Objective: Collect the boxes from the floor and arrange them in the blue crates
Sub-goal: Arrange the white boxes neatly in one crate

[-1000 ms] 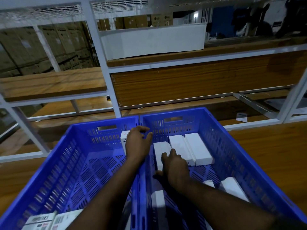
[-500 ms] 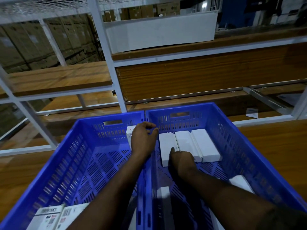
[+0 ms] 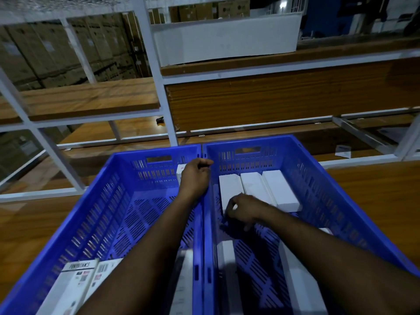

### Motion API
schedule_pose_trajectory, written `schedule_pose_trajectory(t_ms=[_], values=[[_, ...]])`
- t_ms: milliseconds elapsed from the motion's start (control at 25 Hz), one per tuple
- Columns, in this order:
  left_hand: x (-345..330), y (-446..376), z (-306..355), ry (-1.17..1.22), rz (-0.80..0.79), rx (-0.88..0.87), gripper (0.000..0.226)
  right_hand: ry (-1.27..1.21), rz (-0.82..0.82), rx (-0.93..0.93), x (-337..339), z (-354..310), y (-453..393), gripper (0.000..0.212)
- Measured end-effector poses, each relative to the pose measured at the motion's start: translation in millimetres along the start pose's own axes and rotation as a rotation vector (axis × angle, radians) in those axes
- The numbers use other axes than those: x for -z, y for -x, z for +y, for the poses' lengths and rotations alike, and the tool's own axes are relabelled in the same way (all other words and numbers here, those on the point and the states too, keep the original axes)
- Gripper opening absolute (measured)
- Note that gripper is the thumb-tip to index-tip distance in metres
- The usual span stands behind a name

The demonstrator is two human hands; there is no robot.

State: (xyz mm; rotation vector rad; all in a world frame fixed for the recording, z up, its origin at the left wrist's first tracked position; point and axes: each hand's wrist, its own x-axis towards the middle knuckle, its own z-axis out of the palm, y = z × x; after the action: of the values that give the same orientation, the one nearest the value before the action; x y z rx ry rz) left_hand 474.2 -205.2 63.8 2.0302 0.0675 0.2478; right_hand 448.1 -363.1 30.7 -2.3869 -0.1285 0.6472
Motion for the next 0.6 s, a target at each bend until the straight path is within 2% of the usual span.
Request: schedule_pose_trajectory(t_ms=[80,160,280,360,440,520,600], values=[[3.9,4.2,1.1,-0.014,-0.044,-0.030,0.025,-0.066,-0.208,-0.032,-10.6,-9.8,14.1,0.023],[10.1,9.2,2.4,-0.012,-0.094,-0.048,0.024,-0.019,-0.360,-0.066,-21.4,-14.2,26.7,0.036],[19.5,17.4,3.1,0.014,-0.176,-0.059,0.018,0.113,-0.431,-0.078,-33.7,-9.7,36.4,0.077],[21.6,22.4,1.7,-0.016,-0.227,-0.084,0.015,0.120,-0.427,-0.156,-39.5,-5.1,34.5,0.092],[20.5,24.5,-2.8,-0.067,-0.232,-0.119,0.019,0.122,-0.402,-0.231,-42.5,-2.5,28.7,0.089],[17.8,22.8,-6.5,-0.101,-0.205,-0.152,0.022,0.206,-0.326,-0.245,-38.7,2.9,25.1,0.076],[14.3,21.3,-8.8,-0.113,-0.173,-0.168,0.021,0.163,-0.276,-0.256,-32.1,10.3,23.2,0.068]])
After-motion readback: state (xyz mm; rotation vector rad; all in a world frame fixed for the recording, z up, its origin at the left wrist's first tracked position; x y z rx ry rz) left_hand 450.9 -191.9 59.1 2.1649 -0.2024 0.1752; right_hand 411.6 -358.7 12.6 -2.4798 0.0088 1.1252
